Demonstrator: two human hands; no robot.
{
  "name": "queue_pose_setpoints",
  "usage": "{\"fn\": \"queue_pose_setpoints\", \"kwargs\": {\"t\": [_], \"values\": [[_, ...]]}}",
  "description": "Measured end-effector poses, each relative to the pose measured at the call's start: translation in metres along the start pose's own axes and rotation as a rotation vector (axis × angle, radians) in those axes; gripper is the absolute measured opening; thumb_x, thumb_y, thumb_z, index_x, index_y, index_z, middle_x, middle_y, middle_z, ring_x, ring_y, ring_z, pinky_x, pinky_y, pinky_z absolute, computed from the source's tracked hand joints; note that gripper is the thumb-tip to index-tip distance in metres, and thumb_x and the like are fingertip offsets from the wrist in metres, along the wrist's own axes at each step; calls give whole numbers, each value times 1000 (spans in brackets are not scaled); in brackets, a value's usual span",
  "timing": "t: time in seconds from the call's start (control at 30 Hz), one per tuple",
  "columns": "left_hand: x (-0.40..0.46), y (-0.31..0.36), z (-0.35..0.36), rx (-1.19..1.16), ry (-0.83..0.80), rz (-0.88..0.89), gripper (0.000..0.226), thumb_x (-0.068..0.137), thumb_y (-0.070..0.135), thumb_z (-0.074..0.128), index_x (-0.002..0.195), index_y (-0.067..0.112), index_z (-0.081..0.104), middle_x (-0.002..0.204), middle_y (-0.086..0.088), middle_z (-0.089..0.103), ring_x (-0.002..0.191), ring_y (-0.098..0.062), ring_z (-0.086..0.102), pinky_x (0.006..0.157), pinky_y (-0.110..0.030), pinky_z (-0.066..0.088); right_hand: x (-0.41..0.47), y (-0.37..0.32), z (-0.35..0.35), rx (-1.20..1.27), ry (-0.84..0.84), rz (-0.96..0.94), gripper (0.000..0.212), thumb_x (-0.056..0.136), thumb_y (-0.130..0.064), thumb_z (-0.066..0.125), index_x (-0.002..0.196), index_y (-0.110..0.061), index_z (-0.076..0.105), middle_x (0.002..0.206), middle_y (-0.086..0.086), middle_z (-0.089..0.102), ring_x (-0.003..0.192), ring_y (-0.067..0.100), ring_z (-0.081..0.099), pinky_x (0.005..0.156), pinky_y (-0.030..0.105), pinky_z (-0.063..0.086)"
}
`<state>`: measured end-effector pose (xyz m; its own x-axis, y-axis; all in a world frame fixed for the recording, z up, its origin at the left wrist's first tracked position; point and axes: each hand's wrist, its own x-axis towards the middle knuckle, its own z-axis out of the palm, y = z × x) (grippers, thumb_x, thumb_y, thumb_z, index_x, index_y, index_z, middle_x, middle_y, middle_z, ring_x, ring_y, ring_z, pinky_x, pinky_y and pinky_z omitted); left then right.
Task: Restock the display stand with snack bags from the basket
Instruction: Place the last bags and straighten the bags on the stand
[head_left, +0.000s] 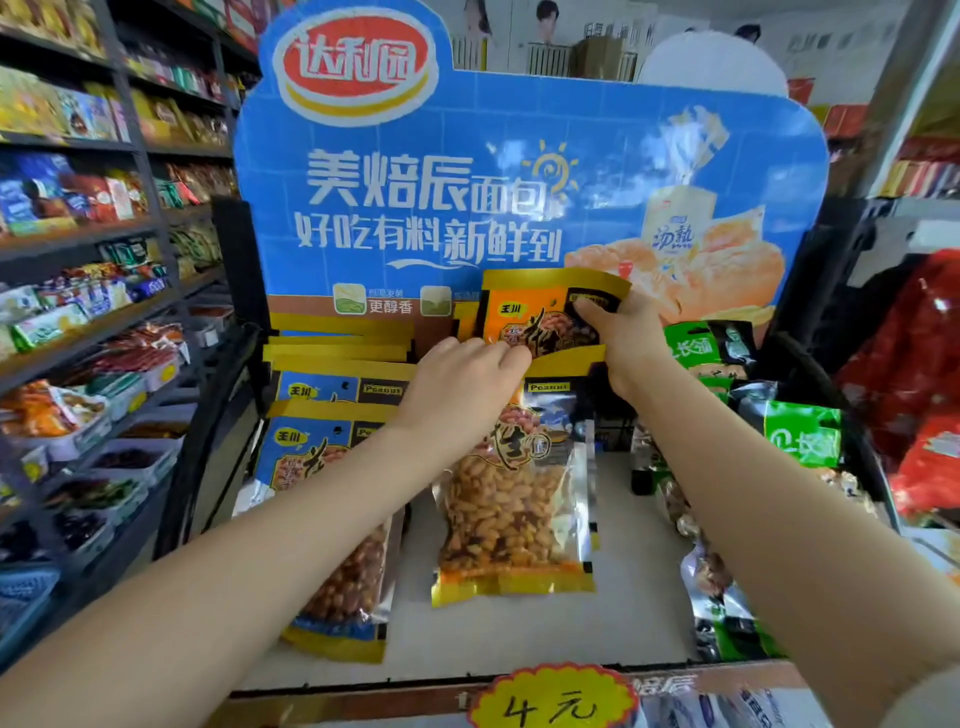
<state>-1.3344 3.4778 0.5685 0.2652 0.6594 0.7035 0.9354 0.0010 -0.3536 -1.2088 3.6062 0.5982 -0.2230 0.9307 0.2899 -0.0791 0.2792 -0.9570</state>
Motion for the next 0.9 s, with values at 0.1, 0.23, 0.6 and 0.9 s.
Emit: {"fn": "queue_pose_setpoints", "kwargs": {"t": [0.1,0.23,0.6,0.9], "values": [[8,-7,17,58,-33,-34,27,64,16,81,82,12,62,67,-2,65,65,-24,62,57,-29,46,3,3,-1,-74,-196,78,14,88,-1,55,91,-12,63,89,11,65,80,27,62,70,36,56],[-25,8,31,13,-14,-89,61,77,40,56,128,9,45,130,-14,53,123,-30,43,106,-45,31,4,4,-2,-138,-179,80,15,88,-5,54,99,-15,59,94,11,63,93,29,60,86,44,52],[-90,53,40,-244,-622,-62,102,67,83,35,142,35,-14,144,-4,-36,131,-21,-34,108,-40,-21,-8,25,2,-369,2,-112,15,92,-24,49,85,-15,59,81,6,62,83,25,57,68,33,40],[-79,30,37,-186,-644,75,90,77,69,41,138,39,-18,141,-3,-35,127,-21,-32,99,-40,-28,-5,7,32,-1306,-193,-916,38,93,-17,46,130,-10,50,123,16,56,115,38,49,94,48,41]]}}
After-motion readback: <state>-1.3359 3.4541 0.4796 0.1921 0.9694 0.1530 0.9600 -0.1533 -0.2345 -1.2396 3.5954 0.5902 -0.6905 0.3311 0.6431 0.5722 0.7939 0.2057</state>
